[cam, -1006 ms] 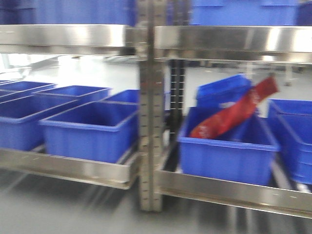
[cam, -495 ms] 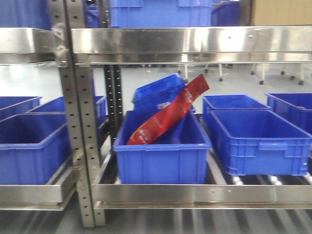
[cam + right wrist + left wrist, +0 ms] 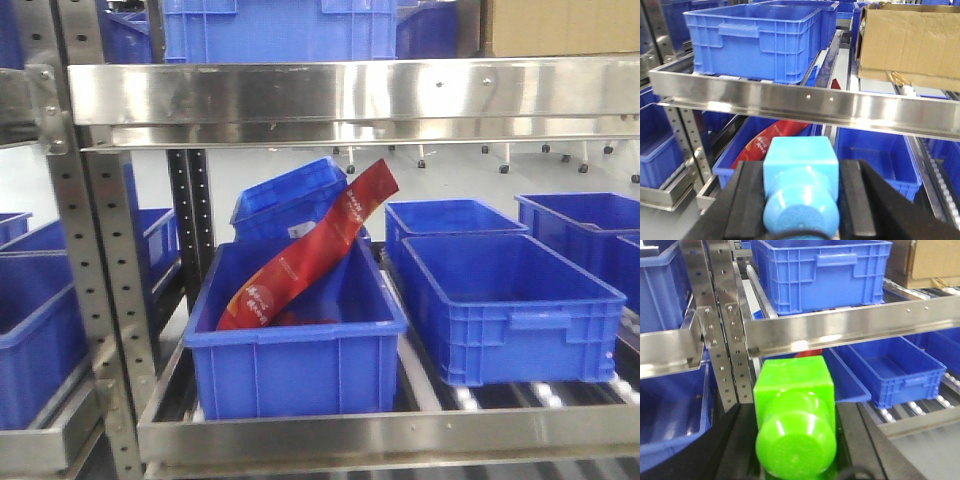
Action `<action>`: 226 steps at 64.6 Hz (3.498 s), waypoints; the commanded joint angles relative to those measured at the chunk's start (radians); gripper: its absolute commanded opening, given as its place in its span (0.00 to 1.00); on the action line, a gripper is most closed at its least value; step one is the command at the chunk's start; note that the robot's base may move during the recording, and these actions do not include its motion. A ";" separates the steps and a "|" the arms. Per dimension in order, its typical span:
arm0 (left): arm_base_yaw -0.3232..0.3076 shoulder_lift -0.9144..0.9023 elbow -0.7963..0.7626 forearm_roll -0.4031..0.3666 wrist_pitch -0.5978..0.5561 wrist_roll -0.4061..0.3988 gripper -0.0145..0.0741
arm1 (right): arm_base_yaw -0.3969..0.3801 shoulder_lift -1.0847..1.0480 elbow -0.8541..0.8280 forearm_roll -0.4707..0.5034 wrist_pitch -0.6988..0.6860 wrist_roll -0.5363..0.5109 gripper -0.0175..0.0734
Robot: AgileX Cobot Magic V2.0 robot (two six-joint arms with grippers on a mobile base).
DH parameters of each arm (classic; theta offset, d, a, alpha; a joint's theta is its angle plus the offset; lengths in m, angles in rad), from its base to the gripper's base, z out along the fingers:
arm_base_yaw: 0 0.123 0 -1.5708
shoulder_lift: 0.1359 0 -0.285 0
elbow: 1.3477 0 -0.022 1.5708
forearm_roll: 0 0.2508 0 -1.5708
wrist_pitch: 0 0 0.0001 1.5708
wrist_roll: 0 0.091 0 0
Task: Grab block from conveyor and place in blue bin
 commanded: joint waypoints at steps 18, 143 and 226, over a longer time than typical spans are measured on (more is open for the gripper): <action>-0.006 -0.002 -0.009 0.000 -0.013 -0.012 0.04 | 0.002 0.000 -0.006 -0.001 -0.015 -0.004 0.02; -0.006 -0.002 -0.009 0.000 -0.013 -0.012 0.04 | 0.002 0.000 -0.006 -0.001 -0.015 -0.004 0.02; -0.326 0.667 -0.556 -0.052 -0.047 0.123 0.04 | 0.268 0.517 -0.436 0.065 -0.147 -0.067 0.02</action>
